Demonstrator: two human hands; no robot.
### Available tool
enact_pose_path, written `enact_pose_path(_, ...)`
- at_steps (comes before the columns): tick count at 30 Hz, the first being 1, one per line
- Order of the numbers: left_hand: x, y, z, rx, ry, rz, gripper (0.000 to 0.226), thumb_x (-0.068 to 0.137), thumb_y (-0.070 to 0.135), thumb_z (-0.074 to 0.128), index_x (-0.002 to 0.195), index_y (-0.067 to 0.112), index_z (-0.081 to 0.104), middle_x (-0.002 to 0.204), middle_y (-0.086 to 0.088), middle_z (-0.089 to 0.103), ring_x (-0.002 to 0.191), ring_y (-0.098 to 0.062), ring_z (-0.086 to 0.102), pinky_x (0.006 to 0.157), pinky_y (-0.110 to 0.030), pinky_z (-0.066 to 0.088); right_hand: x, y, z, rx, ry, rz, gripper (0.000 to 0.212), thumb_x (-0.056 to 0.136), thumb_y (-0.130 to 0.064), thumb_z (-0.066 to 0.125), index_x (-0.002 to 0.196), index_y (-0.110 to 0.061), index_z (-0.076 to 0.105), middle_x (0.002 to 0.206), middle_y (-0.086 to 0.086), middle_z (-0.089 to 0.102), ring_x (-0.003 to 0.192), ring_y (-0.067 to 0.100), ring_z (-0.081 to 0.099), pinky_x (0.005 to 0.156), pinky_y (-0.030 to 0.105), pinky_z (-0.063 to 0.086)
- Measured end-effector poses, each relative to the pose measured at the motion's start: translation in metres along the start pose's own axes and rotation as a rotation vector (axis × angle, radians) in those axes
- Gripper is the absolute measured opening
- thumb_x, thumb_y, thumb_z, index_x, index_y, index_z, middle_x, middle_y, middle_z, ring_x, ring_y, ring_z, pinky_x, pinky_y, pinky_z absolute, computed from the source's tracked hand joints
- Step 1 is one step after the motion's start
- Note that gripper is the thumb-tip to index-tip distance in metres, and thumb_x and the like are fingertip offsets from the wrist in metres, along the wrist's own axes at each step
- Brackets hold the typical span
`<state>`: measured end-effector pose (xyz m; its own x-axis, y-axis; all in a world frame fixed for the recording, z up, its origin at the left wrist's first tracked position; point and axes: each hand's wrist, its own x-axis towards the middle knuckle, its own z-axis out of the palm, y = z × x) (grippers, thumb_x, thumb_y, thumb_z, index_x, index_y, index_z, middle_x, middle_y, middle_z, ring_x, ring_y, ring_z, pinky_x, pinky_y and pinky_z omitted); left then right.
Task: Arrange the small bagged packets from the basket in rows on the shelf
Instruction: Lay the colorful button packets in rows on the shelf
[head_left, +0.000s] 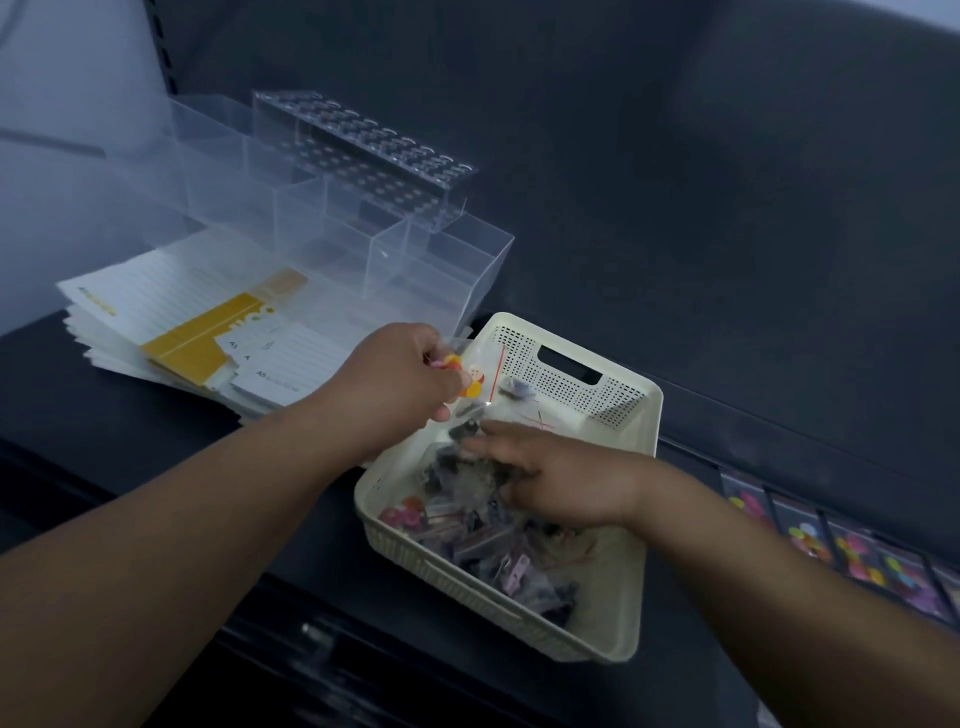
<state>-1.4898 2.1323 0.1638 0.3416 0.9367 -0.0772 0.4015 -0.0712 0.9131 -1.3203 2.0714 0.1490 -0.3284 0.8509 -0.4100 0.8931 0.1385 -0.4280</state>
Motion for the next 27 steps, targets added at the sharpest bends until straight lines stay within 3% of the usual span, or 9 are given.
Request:
enact_pose_path(2, 0.000, -0.001, 0.000, 0.005, 0.004, -0.002, 0.022, 0.084, 0.019, 0.066, 0.092, -0.001, 0.059, 0.080, -0.009, 0.070, 0.050, -0.003, 0.061, 0.051, -0.022, 0.044, -0.011, 0.000, 0.003, -0.002, 0.004, -0.067, 0.061, 0.093, -0.012, 0.051, 0.146, -0.031, 0.028, 0.156, -0.006, 0.014, 0.140, 0.002, 0.006, 0.103, 0.003, 0.002)
enact_pose_path(6, 0.000, 0.000, 0.001, 0.018, 0.000, 0.007, 0.021, 0.085, 0.017, 0.066, 0.092, -0.001, 0.059, 0.081, -0.010, 0.070, 0.051, -0.004, 0.061, 0.049, -0.021, 0.044, -0.011, 0.005, 0.017, -0.256, -0.112, -0.002, 0.065, 0.090, -0.038, 0.058, 0.143, -0.048, 0.023, 0.158, -0.013, -0.006, 0.145, 0.019, -0.008, 0.119, 0.043, 0.007)
enact_pose_path(11, 0.000, 0.000, 0.001, 0.021, -0.005, 0.010, 0.022, 0.084, 0.016, 0.065, 0.093, -0.003, 0.059, 0.079, -0.008, 0.069, 0.052, -0.004, 0.061, 0.053, -0.024, 0.044, 0.013, 0.025, 0.000, -0.442, 0.066, 0.173, 0.066, 0.087, -0.035, 0.056, 0.144, -0.045, 0.023, 0.159, -0.005, -0.006, 0.146, 0.029, -0.003, 0.115, 0.048, 0.018)
enact_pose_path(14, 0.000, -0.001, 0.001, 0.028, 0.001, 0.015, 0.024, 0.084, 0.015, 0.065, 0.095, -0.005, 0.057, 0.078, -0.008, 0.068, 0.049, 0.000, 0.060, 0.050, -0.021, 0.043, 0.010, 0.014, 0.001, -0.344, 0.198, 0.083, 0.064, 0.089, -0.030, 0.054, 0.142, -0.048, 0.024, 0.159, -0.005, 0.002, 0.146, 0.025, -0.001, 0.117, 0.048, 0.013)
enact_pose_path(17, 0.001, 0.000, 0.001, 0.030, 0.009, 0.012, 0.025, 0.085, 0.015, 0.065, 0.096, -0.006, 0.056, 0.080, -0.009, 0.069, 0.048, 0.000, 0.060, 0.046, -0.017, 0.042, 0.003, -0.003, 0.017, -0.416, 0.054, -0.172, 0.055, 0.088, -0.031, 0.056, 0.138, -0.045, 0.038, 0.158, -0.003, 0.012, 0.145, 0.025, 0.004, 0.115, 0.049, 0.016)
enact_pose_path(19, 0.001, 0.000, 0.001, 0.020, 0.009, 0.009, 0.025, 0.085, 0.014, 0.065, 0.095, -0.007, 0.056, 0.083, -0.012, 0.070, 0.049, -0.003, 0.060, 0.047, -0.019, 0.042, 0.006, 0.001, 0.023, -0.455, -0.001, -0.104, 0.052, 0.088, -0.032, 0.055, 0.136, -0.046, 0.040, 0.158, -0.007, 0.012, 0.145, 0.025, 0.003, 0.115, 0.051, 0.014)
enact_pose_path(22, 0.000, -0.001, 0.000, 0.006, 0.001, 0.001, 0.024, 0.084, 0.013, 0.065, 0.095, -0.007, 0.056, 0.081, -0.011, 0.068, 0.051, -0.004, 0.061, 0.049, -0.022, 0.042, 0.014, 0.011, 0.013, -0.460, 0.230, 0.001, 0.039, 0.081, -0.037, 0.062, 0.120, -0.038, 0.055, 0.141, -0.004, 0.040, 0.136, 0.026, 0.028, 0.109, 0.044, 0.026)
enact_pose_path(24, 0.000, -0.001, 0.000, 0.008, -0.002, -0.003, 0.023, 0.084, 0.013, 0.065, 0.094, -0.006, 0.057, 0.080, -0.011, 0.067, 0.052, -0.005, 0.061, 0.051, -0.024, 0.043, 0.015, 0.007, 0.012, -0.294, 0.284, -0.013, 0.050, 0.076, -0.036, 0.071, 0.123, -0.031, 0.056, 0.132, -0.004, 0.049, 0.126, 0.019, 0.040, 0.105, 0.034, 0.034)
enact_pose_path(27, 0.000, -0.001, 0.000, 0.008, 0.006, -0.003, 0.017, 0.084, 0.013, 0.065, 0.087, -0.001, 0.057, 0.076, -0.011, 0.065, 0.054, -0.008, 0.061, 0.051, -0.024, 0.044, 0.013, -0.010, 0.018, -0.071, 0.225, -0.098, 0.062, 0.073, -0.030, 0.076, 0.130, -0.033, 0.052, 0.132, -0.003, 0.047, 0.122, 0.012, 0.041, 0.104, 0.026, 0.034)
